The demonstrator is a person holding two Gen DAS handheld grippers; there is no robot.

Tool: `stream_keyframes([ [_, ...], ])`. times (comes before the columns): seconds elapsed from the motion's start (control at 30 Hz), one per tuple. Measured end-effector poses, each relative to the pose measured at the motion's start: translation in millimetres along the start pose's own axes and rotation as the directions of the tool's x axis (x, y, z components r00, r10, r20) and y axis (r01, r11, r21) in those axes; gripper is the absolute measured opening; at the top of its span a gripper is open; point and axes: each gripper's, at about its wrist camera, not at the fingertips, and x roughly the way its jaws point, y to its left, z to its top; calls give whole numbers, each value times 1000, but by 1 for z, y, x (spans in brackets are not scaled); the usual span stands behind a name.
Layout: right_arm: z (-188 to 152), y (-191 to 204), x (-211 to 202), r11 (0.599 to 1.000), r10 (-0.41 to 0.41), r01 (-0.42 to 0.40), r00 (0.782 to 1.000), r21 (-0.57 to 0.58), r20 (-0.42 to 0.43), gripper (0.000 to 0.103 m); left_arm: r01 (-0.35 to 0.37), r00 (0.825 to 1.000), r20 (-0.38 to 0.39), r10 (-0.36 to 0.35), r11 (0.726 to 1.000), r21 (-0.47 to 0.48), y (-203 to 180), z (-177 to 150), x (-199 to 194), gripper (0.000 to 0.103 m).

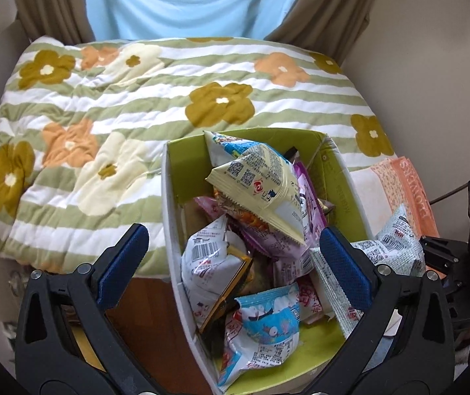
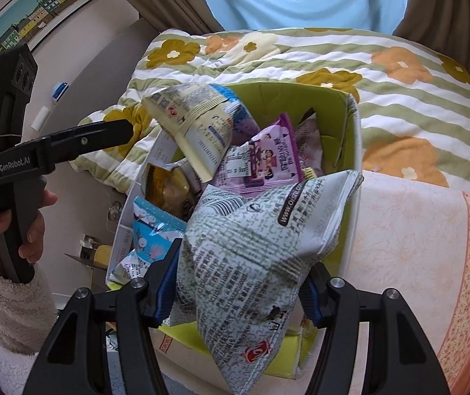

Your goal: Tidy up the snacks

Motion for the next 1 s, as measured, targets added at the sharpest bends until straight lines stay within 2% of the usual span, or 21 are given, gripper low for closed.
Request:
stream_keyframes([
  [0.1,-4,7,6,999,24,-25,999,-35,-31,60,8,1000,13,-8,1000,-5,-1,-5,-5,103],
  [0.17,-8,16,7,997,23,-25,999,-76,-32,67,9,1000,22,-9,1000,3,-5,-10,-7,103],
  [0.2,-12,21,7,995,12,-15,999,-95,-35,87,5,1000,28,-6,1000,12,-7,-13,-9,103],
  [0.23,-15,26,8,993,-14,10,999,-118,-34,101,1,1000,30,-2,1000,17,-9,-15,-9,103],
  [0.33,-24,31,4,980,-102,102,995,-169,8,102,-6,999,31,6,1000,29,-13,-24,-10,103],
  [0.4,-30,30,-2,974,-133,137,990,-180,38,102,-11,999,40,10,999,31,-17,-30,-13,103],
  [0.63,-44,29,-36,977,-119,137,986,-165,116,102,-54,994,97,50,998,34,-42,-52,-49,103],
  [0.8,-59,29,-71,975,-117,149,975,-168,187,102,-95,979,182,88,995,34,-78,-75,-89,103],
  [0.93,-80,23,-117,972,-134,181,950,-148,283,102,-102,959,271,87,994,42,-121,-103,-123,103],
  [1.0,-95,20,-147,969,-159,213,927,-125,340,102,-103,944,318,85,994,40,-146,-121,-140,103],
])
